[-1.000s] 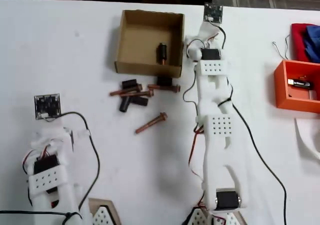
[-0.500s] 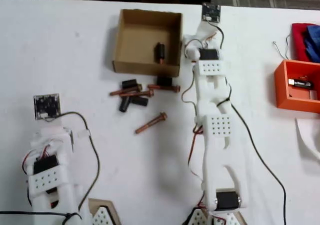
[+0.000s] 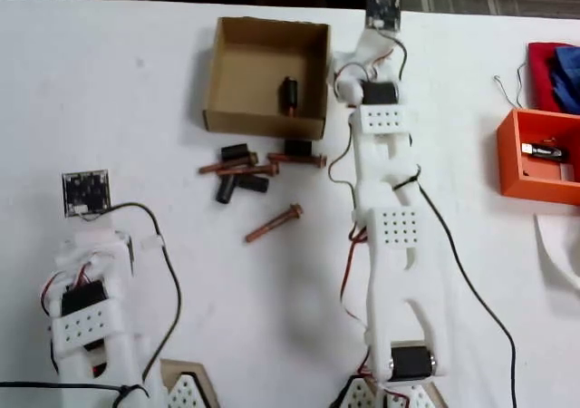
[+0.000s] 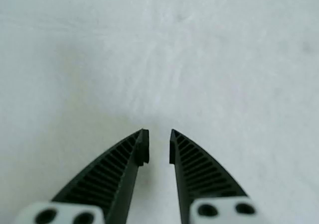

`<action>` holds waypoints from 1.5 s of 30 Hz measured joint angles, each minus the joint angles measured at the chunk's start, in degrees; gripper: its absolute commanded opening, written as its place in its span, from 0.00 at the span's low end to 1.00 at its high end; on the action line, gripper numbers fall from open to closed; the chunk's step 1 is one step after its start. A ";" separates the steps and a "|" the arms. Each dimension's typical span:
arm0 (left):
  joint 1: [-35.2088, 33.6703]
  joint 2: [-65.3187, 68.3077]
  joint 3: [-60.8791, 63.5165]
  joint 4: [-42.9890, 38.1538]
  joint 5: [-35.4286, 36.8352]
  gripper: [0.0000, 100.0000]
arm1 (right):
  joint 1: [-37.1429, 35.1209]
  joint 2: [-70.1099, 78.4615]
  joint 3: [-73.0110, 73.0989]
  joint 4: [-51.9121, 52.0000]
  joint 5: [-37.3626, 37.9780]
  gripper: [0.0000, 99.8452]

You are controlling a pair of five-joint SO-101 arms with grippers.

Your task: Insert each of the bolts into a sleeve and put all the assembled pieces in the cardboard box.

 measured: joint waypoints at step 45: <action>-0.09 0.00 0.00 0.00 0.00 0.10 | -12.40 6.51 1.76 -2.20 0.00 0.02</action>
